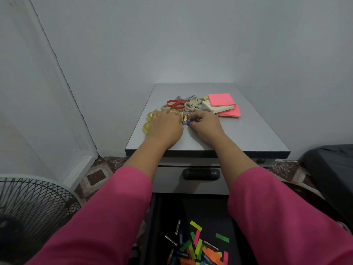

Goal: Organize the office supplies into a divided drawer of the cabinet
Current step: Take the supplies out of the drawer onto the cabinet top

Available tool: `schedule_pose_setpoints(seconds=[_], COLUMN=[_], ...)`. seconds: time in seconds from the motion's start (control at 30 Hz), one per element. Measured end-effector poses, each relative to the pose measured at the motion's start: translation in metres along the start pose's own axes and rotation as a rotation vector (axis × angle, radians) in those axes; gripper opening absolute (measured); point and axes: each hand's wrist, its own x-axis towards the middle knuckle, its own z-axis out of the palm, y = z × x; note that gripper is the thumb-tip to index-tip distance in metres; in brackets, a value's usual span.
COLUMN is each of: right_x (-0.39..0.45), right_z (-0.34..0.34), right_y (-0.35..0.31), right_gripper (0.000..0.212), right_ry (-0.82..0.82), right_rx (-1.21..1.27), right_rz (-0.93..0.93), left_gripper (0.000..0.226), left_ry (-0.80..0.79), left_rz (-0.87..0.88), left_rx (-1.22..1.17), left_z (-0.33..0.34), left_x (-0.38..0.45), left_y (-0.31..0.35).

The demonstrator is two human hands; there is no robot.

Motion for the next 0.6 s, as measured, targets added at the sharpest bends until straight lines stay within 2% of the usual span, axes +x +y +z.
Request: schedule_pose_setpoints(seconds=[0.17, 0.33, 0.6], right_x=[-0.0012, -0.0018, -0.0013], right_z=[-0.0008, -0.0008, 0.0000], right_y=[-0.0016, -0.0009, -0.0006], right_gripper=[0.031, 0.035, 0.033], right_ry=[0.003, -0.007, -0.003], right_rx=[0.012, 0.029, 0.019], right_rz=[-0.007, -0.004, 0.006], left_gripper=[0.038, 0.035, 0.035], left_ry=[-0.005, 0.068, 0.030], left_rz=[0.009, 0.078, 0.061], left_rx=[0.013, 0.040, 0.077], left_z=[-0.0013, -0.0031, -0.0035], left_x=[-0.0007, -0.0038, -0.0039], left_y=[0.0002, 0.0021, 0.0031])
